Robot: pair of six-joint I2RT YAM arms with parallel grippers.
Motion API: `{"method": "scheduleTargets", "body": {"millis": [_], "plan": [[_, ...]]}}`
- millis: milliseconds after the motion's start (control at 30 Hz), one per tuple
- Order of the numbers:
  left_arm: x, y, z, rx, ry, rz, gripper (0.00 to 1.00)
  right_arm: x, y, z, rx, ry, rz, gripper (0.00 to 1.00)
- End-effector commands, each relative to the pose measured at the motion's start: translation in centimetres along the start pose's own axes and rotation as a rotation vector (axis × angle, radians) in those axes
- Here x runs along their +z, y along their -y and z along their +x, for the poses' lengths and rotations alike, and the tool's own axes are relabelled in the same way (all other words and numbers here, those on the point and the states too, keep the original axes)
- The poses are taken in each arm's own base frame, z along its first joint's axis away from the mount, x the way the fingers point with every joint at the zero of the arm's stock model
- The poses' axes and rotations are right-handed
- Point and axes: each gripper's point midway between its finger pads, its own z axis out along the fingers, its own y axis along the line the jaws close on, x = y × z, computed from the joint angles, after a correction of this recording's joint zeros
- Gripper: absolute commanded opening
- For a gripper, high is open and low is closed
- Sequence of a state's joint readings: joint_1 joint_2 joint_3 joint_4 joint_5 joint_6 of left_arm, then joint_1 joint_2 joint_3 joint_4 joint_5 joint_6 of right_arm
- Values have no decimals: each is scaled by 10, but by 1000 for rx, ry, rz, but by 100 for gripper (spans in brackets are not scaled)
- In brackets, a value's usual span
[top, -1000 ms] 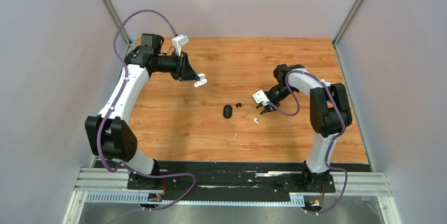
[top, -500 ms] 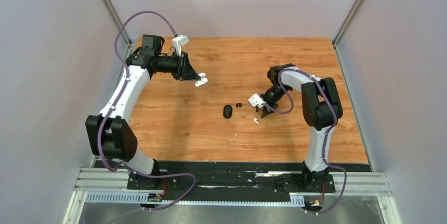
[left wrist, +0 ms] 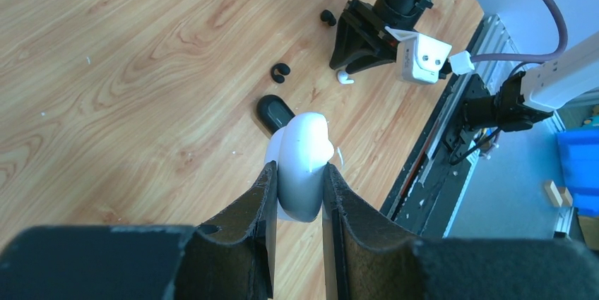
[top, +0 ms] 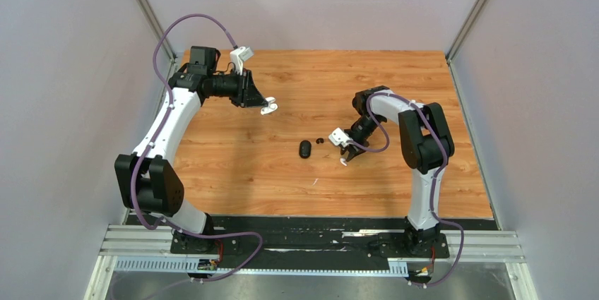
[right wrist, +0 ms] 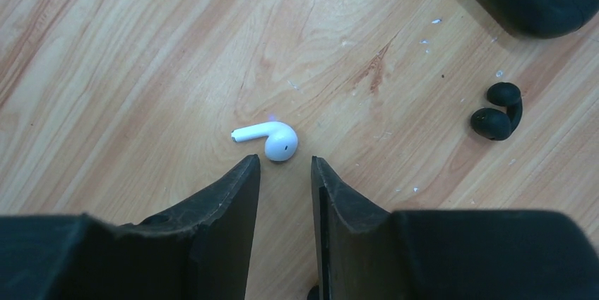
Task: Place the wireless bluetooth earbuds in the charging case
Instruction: Pick up the earbud from the center of the board.
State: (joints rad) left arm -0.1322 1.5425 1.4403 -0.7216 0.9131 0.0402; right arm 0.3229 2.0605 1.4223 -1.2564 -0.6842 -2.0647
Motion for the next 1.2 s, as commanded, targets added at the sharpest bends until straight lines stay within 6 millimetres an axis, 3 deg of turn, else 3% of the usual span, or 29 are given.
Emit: {"method": "scheduleTargets", "body": {"millis": [0,200,633,867,1033,1167], "plan": [[-6,7,-11,50,31,-2,0,5,6,-10,-72,33,-10,33],[-7,8,-9,48,31,-2,0,8,3,-14,-69,39,-19,36],[-8,9,-4,41,31,-9,0,15,-3,-17,-56,42,-30,32],[-7,7,-4,20,34,-19,0,16,-5,-15,-31,20,-19,15],[-4,-12,-7,-59,53,-120,0,-5,15,-25,-5,-22,135,2],[0,-24,-11,-156,89,-173,0,-51,55,-66,15,-8,381,0]]}}
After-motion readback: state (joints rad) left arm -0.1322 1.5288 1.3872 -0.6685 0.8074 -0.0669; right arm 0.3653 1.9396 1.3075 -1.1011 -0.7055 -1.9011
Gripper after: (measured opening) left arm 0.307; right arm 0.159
